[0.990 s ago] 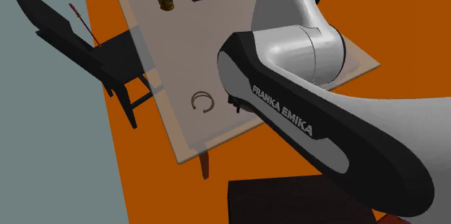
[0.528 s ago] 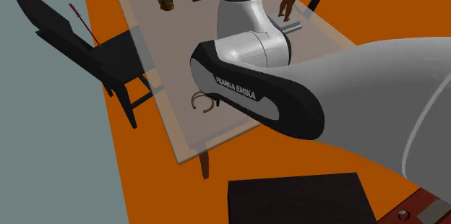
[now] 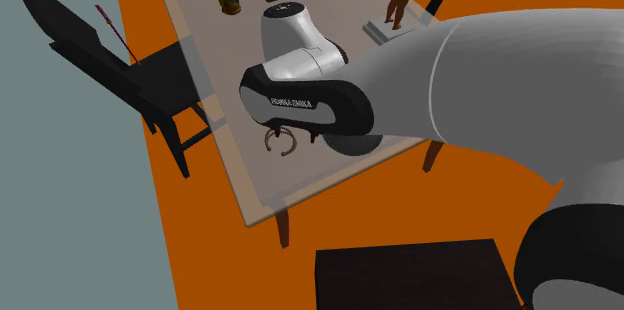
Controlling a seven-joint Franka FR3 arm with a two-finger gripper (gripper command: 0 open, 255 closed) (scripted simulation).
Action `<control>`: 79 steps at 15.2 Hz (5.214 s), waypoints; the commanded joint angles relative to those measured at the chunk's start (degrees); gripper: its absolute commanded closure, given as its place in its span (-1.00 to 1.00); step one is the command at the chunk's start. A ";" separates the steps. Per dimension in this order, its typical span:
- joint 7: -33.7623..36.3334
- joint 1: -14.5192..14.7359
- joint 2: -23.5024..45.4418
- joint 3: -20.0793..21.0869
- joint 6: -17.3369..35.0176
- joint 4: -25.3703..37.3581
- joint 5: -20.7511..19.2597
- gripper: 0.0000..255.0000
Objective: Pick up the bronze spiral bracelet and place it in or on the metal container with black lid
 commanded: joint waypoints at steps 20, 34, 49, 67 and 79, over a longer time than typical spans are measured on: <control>3.34 1.71 5.83 -1.03 5.31 -0.17 -3.43 1.00; 2.16 1.02 2.28 -0.18 0.16 1.82 -1.39 1.00; 0.63 0.31 -2.58 0.61 -10.14 7.80 1.32 1.00; 0.16 0.26 -4.78 0.96 -23.42 19.15 2.51 1.00; -15.79 -8.70 -11.70 -5.79 -22.23 11.53 4.72 1.00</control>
